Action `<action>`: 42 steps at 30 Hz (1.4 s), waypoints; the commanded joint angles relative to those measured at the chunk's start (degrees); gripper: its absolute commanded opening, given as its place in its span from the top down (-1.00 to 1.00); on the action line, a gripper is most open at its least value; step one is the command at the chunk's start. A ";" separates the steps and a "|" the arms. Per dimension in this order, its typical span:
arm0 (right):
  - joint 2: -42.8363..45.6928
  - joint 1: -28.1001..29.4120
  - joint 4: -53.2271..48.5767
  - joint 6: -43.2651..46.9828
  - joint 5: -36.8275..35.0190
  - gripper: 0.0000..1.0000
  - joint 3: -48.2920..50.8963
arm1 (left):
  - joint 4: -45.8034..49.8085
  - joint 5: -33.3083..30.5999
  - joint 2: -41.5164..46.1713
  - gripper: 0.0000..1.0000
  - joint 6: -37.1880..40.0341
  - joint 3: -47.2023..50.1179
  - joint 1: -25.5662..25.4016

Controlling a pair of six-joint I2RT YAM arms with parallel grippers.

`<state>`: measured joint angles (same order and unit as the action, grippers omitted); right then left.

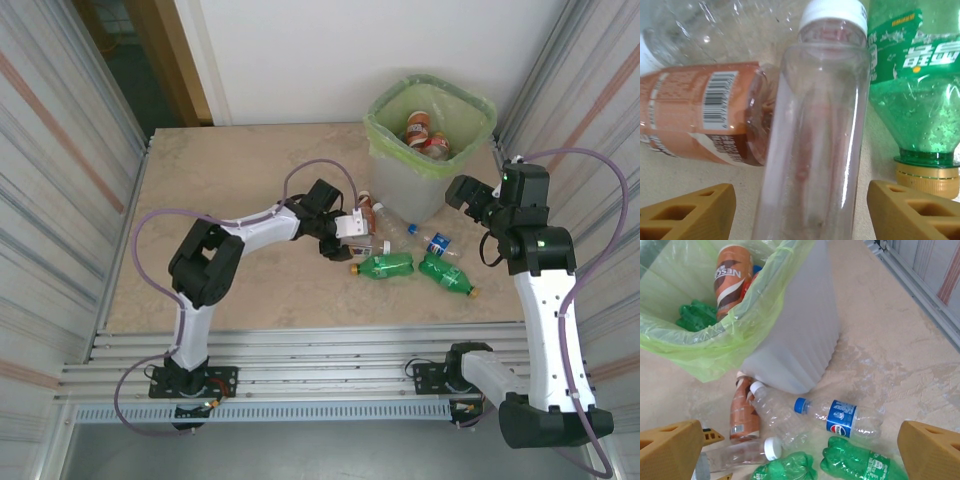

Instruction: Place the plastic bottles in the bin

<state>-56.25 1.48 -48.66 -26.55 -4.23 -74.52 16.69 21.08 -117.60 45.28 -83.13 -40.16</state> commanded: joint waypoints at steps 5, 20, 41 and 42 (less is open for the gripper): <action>0.84 -0.20 -0.20 -1.29 0.54 -0.95 1.16 | 2.88 -1.33 -1.84 -0.19 1.87 -2.38 -0.24; 0.70 -0.22 0.35 -1.42 0.80 -0.95 1.78 | 4.44 -4.92 -1.52 0.25 3.76 -1.00 -0.36; 1.19 -0.22 1.47 -1.61 2.56 -0.95 1.85 | -2.71 -4.60 12.09 0.74 -1.27 8.55 -0.68; 1.32 -0.17 1.80 -1.67 2.98 -0.95 1.95 | -3.21 -4.60 13.26 0.76 -1.69 9.39 -0.69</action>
<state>-56.21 1.48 -48.25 -26.81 -2.70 -72.88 16.14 16.40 -109.30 45.58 -75.16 -40.27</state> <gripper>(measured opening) 0.978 0.413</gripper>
